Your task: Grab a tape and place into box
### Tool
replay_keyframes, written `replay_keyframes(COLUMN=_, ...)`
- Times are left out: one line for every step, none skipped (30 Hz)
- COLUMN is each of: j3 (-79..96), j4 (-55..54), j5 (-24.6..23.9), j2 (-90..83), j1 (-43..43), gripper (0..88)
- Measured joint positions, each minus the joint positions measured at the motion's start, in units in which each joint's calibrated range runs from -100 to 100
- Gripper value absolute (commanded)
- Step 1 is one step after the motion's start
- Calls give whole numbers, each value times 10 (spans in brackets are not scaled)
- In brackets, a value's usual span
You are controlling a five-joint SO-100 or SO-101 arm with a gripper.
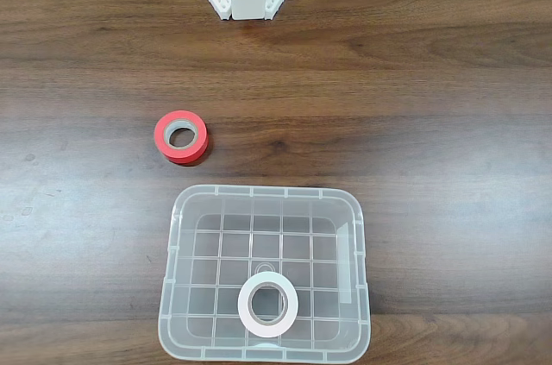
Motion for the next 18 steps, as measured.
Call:
replay_keyframes(j3=48, j4=0, j5=0, j2=-33, j1=0, gripper=13)
replay_keyframes(j3=94, j4=0, j5=0, j2=-62, j1=-1, gripper=13)
replay_keyframes(j3=142, j4=0, j5=0, j2=-91, j1=-9, gripper=13)
replay_keyframes(j3=189, j4=0, j5=0, j2=-116, j1=-18, gripper=13)
replay_keyframes(j3=236, j4=0, j5=0, j2=-141, j1=-29, gripper=13)
replay_keyframes(j3=283, j4=-3, j5=0, j2=-164, j1=-41, gripper=13)
replay_keyframes(j3=332, j4=-15, j5=0, j2=-188, j1=-46, gripper=13)
replay_keyframes(j3=376, j4=-32, j5=0, j2=-210, j1=-49, gripper=13)
replay_keyframes(j3=421, j4=-53, j5=0, j2=-231, j1=-50, gripper=13)
replay_keyframes(j3=464, j4=-78, j5=0, j2=-254, j1=-50, gripper=13)
replay_keyframes(j3=507, j4=-107, j5=0, j2=-277, j1=-50, gripper=13)
replay_keyframes(j3=551, j4=-139, j5=0, j2=-302, j1=-50, gripper=13)
replay_keyframes(j3=595, j4=-169, j5=0, j2=-326, j1=-52, gripper=13)
replay_keyframes(j3=641, j4=-198, j5=1, j2=-352, j1=-52, gripper=13)
replay_keyframes(j3=685, j4=-226, j5=1, j2=-379, j1=-52, gripper=13)
replay_keyframes(j3=733, j4=-252, j5=1, j2=-409, j1=-52, gripper=13)
replay_keyframes(j3=777, j4=-272, j5=1, j2=-439, j1=-52, gripper=13)
replay_keyframes(j3=821, j4=-288, j5=1, j2=-469, j1=-52, gripper=13)
